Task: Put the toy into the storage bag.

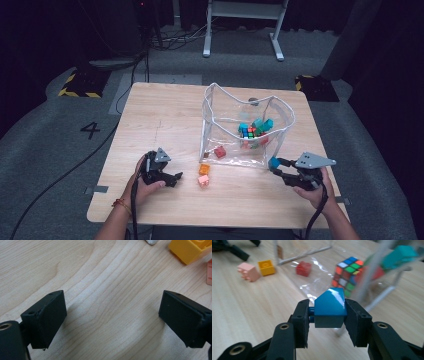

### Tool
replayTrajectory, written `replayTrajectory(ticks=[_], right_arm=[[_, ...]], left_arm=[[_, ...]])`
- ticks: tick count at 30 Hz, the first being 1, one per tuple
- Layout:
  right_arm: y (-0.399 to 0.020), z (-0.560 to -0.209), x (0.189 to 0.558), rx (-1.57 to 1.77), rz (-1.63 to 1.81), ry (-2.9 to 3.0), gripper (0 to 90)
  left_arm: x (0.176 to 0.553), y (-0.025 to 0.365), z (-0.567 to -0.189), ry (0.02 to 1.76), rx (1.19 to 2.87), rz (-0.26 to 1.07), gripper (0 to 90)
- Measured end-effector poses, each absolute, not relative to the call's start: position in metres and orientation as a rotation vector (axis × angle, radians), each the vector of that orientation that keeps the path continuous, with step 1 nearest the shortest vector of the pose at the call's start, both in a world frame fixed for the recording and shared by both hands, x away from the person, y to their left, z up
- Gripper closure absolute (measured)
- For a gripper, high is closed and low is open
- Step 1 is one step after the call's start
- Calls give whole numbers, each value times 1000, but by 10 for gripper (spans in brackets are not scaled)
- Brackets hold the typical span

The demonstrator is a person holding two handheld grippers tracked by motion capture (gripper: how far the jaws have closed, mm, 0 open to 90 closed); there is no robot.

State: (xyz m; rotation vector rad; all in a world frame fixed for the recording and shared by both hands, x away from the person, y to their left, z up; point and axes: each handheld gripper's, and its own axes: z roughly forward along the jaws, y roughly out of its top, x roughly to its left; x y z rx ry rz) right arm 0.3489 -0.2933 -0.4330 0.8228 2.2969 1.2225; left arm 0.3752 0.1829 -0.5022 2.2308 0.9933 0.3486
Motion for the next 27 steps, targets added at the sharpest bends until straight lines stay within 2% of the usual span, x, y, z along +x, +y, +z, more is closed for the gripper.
replayTrajectory(ticks=[11, 27], right_arm=[[-332, -419, 376, 906, 1207, 2210, 574], [-346, -363, 433, 930, 1152, 2099, 575]], left_arm=[[375, 183, -502, 993, 2231, 348, 79], [375, 182, -502, 1004, 2229, 344, 78]])
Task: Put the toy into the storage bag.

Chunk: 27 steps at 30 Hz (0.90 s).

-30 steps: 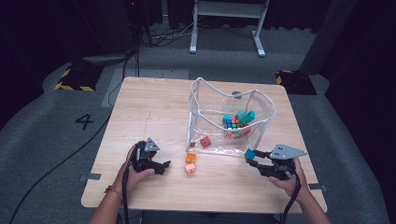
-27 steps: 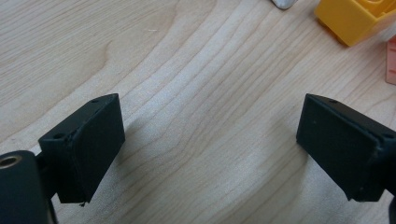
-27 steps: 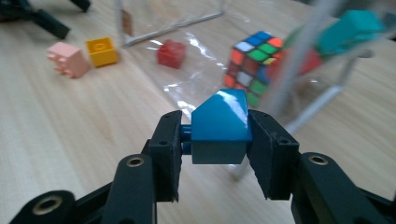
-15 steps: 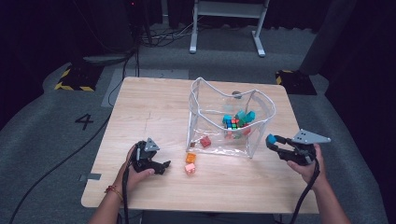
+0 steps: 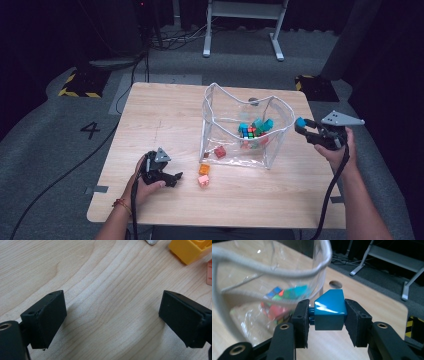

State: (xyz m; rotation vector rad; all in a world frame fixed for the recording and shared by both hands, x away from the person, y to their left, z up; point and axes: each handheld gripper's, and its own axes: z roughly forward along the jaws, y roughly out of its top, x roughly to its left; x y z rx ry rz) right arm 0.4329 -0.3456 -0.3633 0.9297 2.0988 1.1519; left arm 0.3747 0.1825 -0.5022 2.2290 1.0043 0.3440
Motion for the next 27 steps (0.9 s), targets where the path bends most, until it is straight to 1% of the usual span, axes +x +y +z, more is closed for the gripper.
replayTrajectory(ticks=[7, 14, 21, 27], right_arm=[[-340, -334, 461, 939, 1135, 2060, 575], [-327, -312, 477, 898, 1158, 2076, 574], [-306, -292, 480, 836, 1195, 2087, 574], [-288, -286, 476, 759, 1282, 2145, 574]], left_arm=[[375, 182, -502, 1004, 2229, 342, 78], [375, 183, -502, 1004, 2229, 343, 78], [375, 183, -502, 1001, 2230, 345, 78], [375, 183, -502, 1004, 2229, 342, 78]])
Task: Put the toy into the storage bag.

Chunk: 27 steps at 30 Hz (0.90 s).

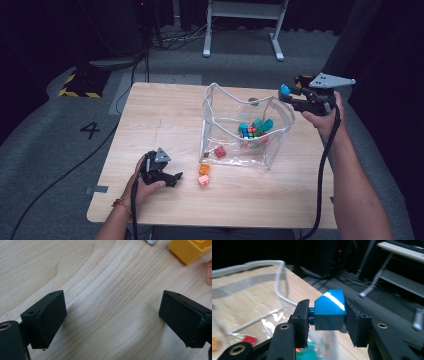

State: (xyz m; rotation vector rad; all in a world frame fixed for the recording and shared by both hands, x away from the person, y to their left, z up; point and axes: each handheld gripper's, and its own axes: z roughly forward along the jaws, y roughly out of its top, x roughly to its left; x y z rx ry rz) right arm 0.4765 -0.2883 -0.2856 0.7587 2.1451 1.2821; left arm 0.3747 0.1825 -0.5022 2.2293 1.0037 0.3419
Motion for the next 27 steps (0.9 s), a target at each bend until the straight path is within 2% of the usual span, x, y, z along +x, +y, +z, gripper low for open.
replayTrajectory(ticks=[14, 27], right_arm=[[-253, -292, 469, 540, 1323, 2342, 574], [-232, -311, 483, 447, 1153, 2563, 574]], left_arm=[[375, 183, -502, 1003, 2229, 342, 78], [375, 183, -502, 1003, 2229, 342, 78]])
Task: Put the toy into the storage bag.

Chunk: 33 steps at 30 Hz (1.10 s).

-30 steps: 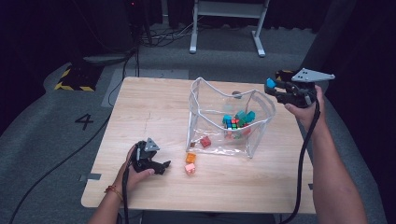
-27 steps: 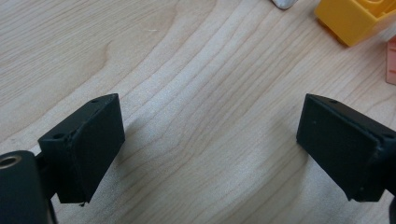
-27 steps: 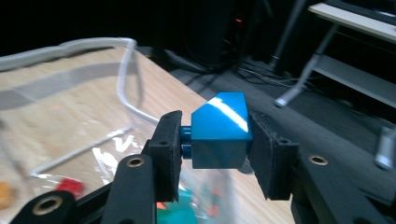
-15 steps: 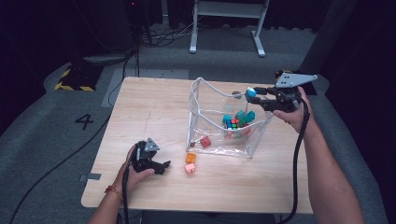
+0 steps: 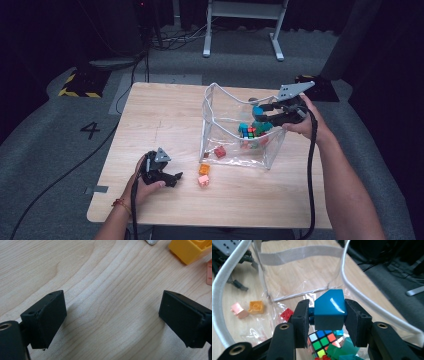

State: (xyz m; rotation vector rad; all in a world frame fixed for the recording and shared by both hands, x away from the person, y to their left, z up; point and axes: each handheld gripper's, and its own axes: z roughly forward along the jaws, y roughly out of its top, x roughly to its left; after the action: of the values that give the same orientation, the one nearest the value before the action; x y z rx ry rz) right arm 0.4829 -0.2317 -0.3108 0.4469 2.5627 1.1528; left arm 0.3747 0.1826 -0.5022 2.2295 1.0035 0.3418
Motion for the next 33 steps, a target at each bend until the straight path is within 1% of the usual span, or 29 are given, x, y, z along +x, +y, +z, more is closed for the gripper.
replayTrajectory(ticks=[7, 23, 33], right_arm=[[-231, -317, 494, 451, 1043, 2626, 573], [-248, -321, 507, 518, 767, 2716, 573], [-252, -321, 508, 566, 763, 2694, 555]], left_arm=[[375, 183, -502, 1004, 2229, 343, 78], [375, 183, -502, 1004, 2228, 342, 78], [375, 183, -502, 1003, 2229, 342, 78]])
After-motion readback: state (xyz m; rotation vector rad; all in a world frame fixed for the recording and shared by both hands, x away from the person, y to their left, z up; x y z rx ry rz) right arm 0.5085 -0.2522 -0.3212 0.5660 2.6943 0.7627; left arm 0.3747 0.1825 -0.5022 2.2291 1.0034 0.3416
